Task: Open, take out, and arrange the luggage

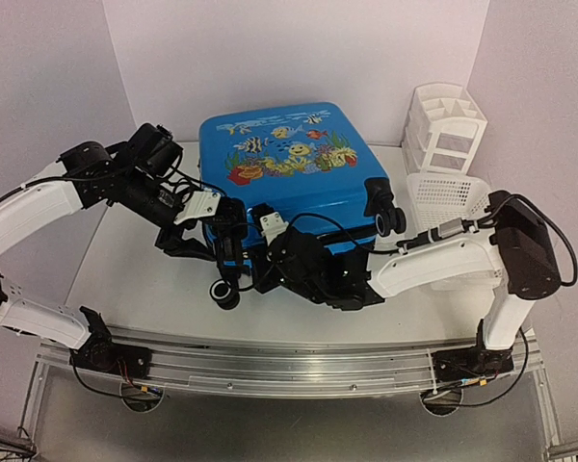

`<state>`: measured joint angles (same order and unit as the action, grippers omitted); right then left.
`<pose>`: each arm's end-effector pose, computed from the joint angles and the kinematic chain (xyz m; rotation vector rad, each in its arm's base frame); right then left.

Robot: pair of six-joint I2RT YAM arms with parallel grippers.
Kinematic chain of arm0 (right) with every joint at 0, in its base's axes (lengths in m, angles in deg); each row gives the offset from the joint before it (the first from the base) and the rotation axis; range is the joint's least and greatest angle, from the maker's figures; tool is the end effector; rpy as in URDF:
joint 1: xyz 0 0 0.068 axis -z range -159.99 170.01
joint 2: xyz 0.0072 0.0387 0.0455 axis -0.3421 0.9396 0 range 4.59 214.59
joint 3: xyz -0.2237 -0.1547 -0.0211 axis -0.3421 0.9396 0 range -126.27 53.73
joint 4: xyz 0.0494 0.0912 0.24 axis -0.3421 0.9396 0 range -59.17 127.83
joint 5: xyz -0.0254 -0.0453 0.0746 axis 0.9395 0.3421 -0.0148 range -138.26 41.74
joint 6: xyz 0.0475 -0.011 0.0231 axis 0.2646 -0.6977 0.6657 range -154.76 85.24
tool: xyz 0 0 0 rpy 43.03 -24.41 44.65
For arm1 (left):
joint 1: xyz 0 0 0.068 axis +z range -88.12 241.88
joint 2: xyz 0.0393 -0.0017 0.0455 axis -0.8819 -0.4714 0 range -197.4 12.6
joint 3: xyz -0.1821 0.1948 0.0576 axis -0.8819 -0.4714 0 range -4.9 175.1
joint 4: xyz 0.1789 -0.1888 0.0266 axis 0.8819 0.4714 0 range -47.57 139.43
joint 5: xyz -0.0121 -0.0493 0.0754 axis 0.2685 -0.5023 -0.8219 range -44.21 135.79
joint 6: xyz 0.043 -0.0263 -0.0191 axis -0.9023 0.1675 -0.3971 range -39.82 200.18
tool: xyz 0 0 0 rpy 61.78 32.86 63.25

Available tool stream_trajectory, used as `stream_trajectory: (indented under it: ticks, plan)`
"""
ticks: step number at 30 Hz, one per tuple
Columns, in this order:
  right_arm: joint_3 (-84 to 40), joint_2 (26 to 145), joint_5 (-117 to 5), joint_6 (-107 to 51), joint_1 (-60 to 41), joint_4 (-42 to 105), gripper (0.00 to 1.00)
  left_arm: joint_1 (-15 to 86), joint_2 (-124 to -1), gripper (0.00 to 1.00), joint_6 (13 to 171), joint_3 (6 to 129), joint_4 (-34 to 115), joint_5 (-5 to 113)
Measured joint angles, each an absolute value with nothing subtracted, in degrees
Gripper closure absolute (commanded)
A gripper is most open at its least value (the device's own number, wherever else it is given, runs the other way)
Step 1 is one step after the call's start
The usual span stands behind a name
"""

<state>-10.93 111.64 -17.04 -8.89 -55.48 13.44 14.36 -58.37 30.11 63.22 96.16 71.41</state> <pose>0.1215 0.3956 0.2008 -0.5059 1.9270 0.6195 0.1507 -0.1875 0.3222 1.9914 1.5175 -0.5511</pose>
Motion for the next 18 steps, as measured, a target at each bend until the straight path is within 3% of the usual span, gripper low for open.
stream_trajectory:
  ticks: [2, 9, 12, 18]
  plan:
    - [-10.06, 111.41, -16.46, -8.49, -55.77, 12.43, 1.0, 14.08, -58.45, 0.36, 27.7, 63.27, 95.96, 71.79]
    - [-8.68, 111.18, -15.54, -7.67, -56.28, 10.52, 1.0, 14.07, -57.34, 0.09, 6.14, 65.53, 104.43, 70.23]
    - [-8.68, 111.24, -15.27, -7.59, -56.28, 9.52, 1.0, 14.22, -58.04, 0.02, -5.24, 69.82, 109.67, 70.18]
    - [-8.68, 111.72, -15.22, -7.35, -56.28, 7.34, 1.0, 14.22, -64.22, 0.0, -22.09, 76.32, 114.15, 71.51]
